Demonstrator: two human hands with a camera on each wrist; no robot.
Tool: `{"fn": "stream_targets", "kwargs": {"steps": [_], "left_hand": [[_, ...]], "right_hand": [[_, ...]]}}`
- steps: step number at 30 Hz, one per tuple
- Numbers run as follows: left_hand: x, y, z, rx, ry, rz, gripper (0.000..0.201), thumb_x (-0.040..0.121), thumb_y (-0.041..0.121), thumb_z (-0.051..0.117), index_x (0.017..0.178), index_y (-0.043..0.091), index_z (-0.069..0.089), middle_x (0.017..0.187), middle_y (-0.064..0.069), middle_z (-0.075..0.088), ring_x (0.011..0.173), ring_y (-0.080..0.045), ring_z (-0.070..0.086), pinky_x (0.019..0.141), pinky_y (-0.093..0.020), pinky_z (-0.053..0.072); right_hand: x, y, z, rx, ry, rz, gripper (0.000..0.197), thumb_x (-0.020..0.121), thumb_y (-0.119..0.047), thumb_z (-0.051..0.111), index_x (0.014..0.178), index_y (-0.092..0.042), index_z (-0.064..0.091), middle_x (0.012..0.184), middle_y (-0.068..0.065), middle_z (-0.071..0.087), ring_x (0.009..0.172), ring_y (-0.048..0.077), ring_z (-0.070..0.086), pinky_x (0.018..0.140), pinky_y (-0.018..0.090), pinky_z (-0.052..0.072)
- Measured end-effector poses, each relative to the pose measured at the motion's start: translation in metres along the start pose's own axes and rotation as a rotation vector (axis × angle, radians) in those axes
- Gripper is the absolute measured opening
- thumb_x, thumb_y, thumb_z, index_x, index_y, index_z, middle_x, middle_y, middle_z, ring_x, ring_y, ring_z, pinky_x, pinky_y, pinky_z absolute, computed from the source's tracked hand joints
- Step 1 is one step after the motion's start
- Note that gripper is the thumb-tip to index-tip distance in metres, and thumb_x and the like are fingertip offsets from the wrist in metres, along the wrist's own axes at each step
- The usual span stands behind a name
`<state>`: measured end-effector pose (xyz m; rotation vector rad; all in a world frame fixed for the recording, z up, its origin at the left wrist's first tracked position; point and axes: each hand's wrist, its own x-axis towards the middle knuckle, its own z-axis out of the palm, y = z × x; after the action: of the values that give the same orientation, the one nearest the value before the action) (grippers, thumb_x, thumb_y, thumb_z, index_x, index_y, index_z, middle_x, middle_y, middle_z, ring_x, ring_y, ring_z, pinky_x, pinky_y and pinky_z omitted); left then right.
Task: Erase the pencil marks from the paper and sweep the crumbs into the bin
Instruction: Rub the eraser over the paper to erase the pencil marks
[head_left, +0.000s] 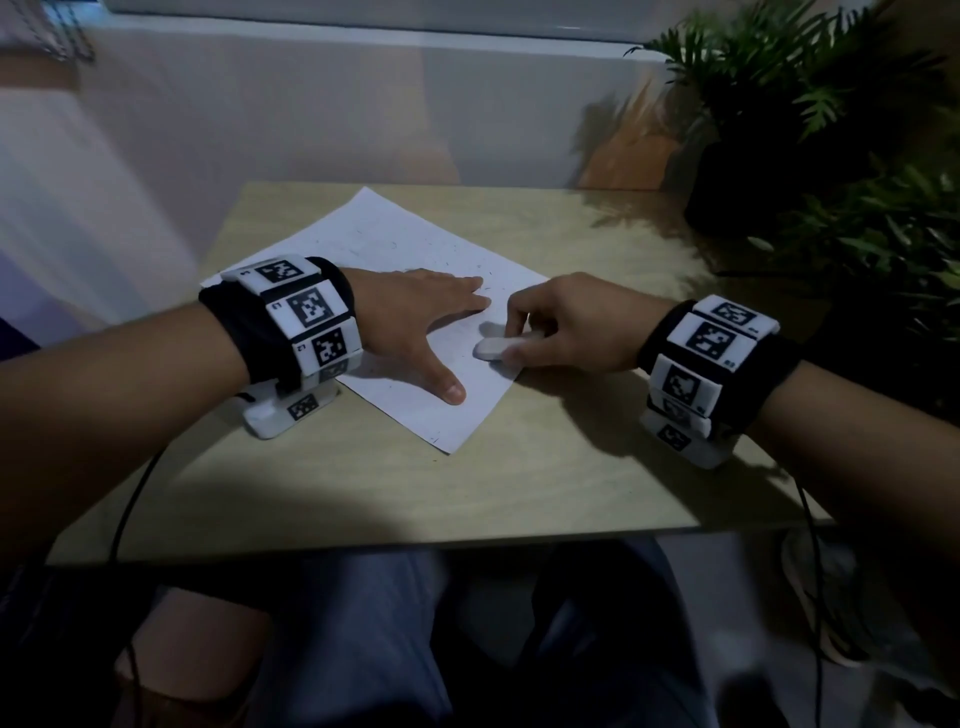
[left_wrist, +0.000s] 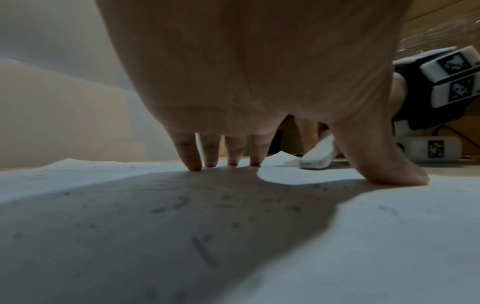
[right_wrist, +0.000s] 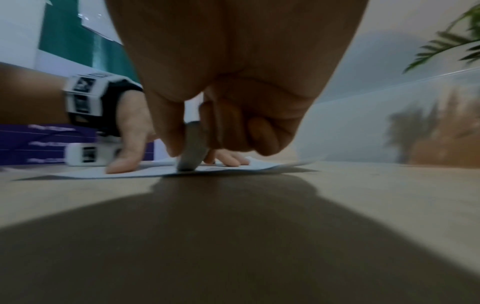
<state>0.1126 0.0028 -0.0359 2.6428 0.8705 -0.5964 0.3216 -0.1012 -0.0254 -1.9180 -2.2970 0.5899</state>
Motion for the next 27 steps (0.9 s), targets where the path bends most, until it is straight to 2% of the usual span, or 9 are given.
{"fn": "stream_targets", "kwargs": {"steps": [2,4,6,11,14,17,20,22,27], "left_hand": [[-0.001,0.001,0.000,-0.003,0.006,-0.002,0.124,0.066,0.082,0.067,0.162,0.035,0.003,0.168,0.019,-0.010,0.155,-0.007,-0.006,0.127,-0.038,0.003],[-0.001,0.001,0.000,-0.012,0.018,-0.006,0.122,0.068,0.079,0.070,0.162,0.034,0.006,0.168,0.019,-0.009,0.155,-0.007,-0.004,0.127,-0.038,0.004],[0.000,0.000,0.000,-0.015,0.029,-0.003,0.121,0.068,0.079,0.071,0.162,0.035,0.008,0.168,0.019,-0.007,0.155,-0.008,-0.002,0.127,-0.040,0.006],[0.002,-0.003,0.002,-0.018,0.020,0.009,0.131,0.055,0.092,0.064,0.161,0.039,0.008,0.168,0.018,-0.007,0.155,-0.008,-0.002,0.126,-0.040,0.006],[0.001,0.000,-0.001,0.032,-0.026,0.000,0.126,0.067,0.084,0.064,0.162,0.034,-0.002,0.167,0.017,-0.016,0.154,-0.006,-0.011,0.126,-0.035,-0.001],[0.000,-0.001,-0.002,0.039,-0.053,-0.011,0.124,0.071,0.081,0.065,0.161,0.035,-0.007,0.165,0.021,-0.020,0.152,-0.003,-0.016,0.125,-0.037,-0.004],[0.001,-0.002,-0.001,0.040,-0.053,-0.003,0.126,0.067,0.085,0.063,0.161,0.038,-0.007,0.165,0.021,-0.020,0.152,-0.003,-0.016,0.126,-0.039,-0.002],[0.000,-0.001,-0.002,0.035,-0.050,-0.005,0.127,0.065,0.085,0.061,0.161,0.037,-0.006,0.166,0.020,-0.019,0.153,-0.004,-0.015,0.126,-0.037,-0.002],[-0.002,0.000,-0.005,0.004,-0.059,0.001,0.120,0.073,0.076,0.068,0.161,0.037,-0.004,0.166,0.021,-0.019,0.152,-0.002,-0.016,0.123,-0.035,-0.005]], "right_hand": [[0.003,0.004,-0.001,0.015,0.028,0.042,0.032,0.082,-0.060,0.070,0.085,-0.030,0.062,0.079,-0.010,0.060,0.076,0.013,0.056,0.065,0.028,0.042],[0.010,0.012,-0.002,-0.076,0.156,0.127,0.036,0.083,-0.064,0.065,0.081,-0.028,0.059,0.084,-0.004,0.062,0.082,0.021,0.058,0.070,0.033,0.047],[0.012,0.013,0.002,-0.144,0.254,0.162,0.044,0.084,-0.069,0.056,0.076,-0.026,0.054,0.078,-0.004,0.061,0.078,0.025,0.058,0.071,0.036,0.050],[-0.003,-0.012,0.004,-0.071,-0.028,-0.082,0.026,0.085,-0.054,0.069,0.091,-0.031,0.058,0.072,-0.015,0.053,0.068,0.005,0.051,0.060,0.022,0.037],[0.006,0.002,0.001,-0.115,0.111,0.062,0.035,0.084,-0.063,0.064,0.090,-0.029,0.062,0.084,-0.005,0.061,0.079,0.019,0.057,0.067,0.031,0.042],[0.013,0.011,0.005,-0.219,0.262,0.161,0.046,0.084,-0.070,0.052,0.082,-0.025,0.056,0.082,0.000,0.062,0.079,0.028,0.058,0.071,0.037,0.050],[0.005,-0.004,0.007,-0.120,0.083,0.004,0.034,0.083,-0.064,0.061,0.085,-0.030,0.055,0.073,-0.009,0.055,0.071,0.017,0.053,0.066,0.032,0.045],[0.002,-0.007,0.003,-0.018,-0.010,-0.013,0.027,0.083,-0.056,0.070,0.088,-0.031,0.059,0.073,-0.013,0.054,0.070,0.007,0.052,0.063,0.027,0.040],[0.011,0.008,0.002,-0.062,0.207,0.150,0.040,0.086,-0.064,0.061,0.087,-0.024,0.060,0.086,-0.003,0.063,0.082,0.022,0.059,0.071,0.035,0.047]]}}
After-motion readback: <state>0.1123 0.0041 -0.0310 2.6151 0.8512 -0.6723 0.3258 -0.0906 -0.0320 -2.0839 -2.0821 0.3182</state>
